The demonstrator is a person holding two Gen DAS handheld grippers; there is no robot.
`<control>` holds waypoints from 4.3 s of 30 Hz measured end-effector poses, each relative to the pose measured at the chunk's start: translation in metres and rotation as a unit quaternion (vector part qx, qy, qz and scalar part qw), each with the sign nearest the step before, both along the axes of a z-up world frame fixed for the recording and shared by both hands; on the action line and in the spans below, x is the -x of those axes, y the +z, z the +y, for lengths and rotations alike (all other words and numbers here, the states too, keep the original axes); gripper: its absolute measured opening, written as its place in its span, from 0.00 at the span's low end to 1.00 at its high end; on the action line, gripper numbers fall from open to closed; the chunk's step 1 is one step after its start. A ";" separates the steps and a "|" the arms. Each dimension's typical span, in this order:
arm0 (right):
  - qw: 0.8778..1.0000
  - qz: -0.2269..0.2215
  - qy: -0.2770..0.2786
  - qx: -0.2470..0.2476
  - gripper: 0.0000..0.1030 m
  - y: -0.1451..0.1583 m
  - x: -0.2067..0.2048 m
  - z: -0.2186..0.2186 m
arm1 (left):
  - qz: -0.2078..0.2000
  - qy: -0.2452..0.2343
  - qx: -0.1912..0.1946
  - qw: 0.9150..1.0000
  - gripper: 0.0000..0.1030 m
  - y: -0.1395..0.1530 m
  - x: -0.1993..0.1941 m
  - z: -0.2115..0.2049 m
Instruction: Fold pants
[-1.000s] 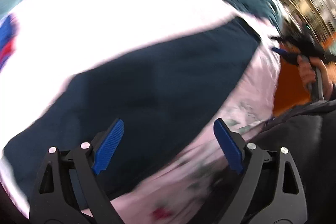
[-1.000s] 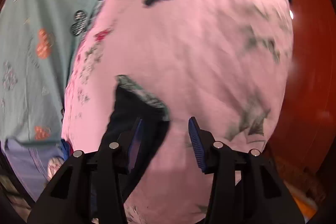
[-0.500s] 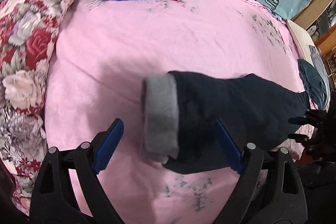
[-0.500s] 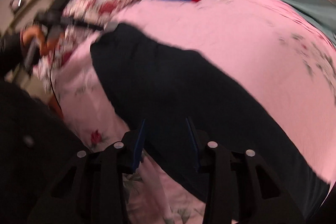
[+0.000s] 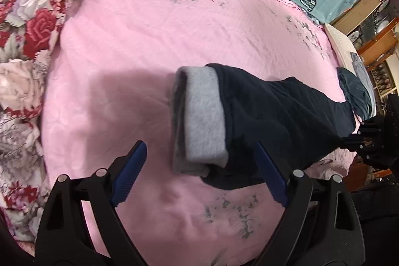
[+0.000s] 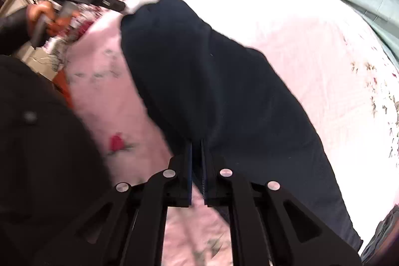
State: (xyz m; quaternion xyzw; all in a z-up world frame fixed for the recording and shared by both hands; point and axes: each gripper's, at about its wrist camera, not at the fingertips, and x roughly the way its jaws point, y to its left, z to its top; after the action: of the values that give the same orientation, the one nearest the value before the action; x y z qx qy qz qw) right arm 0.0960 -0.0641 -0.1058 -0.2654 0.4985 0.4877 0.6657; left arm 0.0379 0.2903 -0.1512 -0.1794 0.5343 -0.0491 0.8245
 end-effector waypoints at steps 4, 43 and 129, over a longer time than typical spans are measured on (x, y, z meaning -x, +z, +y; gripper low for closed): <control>0.998 -0.018 0.005 0.065 0.08 -0.041 0.008 0.009 | 0.006 -0.023 0.040 0.999 0.57 -0.018 -0.014 -0.006; 0.996 -0.012 0.028 -0.081 0.52 -0.016 0.024 0.150 | -0.111 -0.053 0.105 0.987 0.64 0.052 -0.020 -0.032; 0.932 0.256 -0.205 -0.155 0.50 -0.097 -0.127 -0.061 | -0.005 -0.052 -0.129 0.990 0.98 -0.044 -0.056 -0.204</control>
State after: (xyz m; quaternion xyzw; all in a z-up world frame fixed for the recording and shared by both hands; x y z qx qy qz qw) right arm 0.2226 -0.1252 -0.2029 0.0835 0.6138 0.4634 0.6337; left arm 0.0937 0.0860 -0.1951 -0.0436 0.5407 -0.0232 0.8398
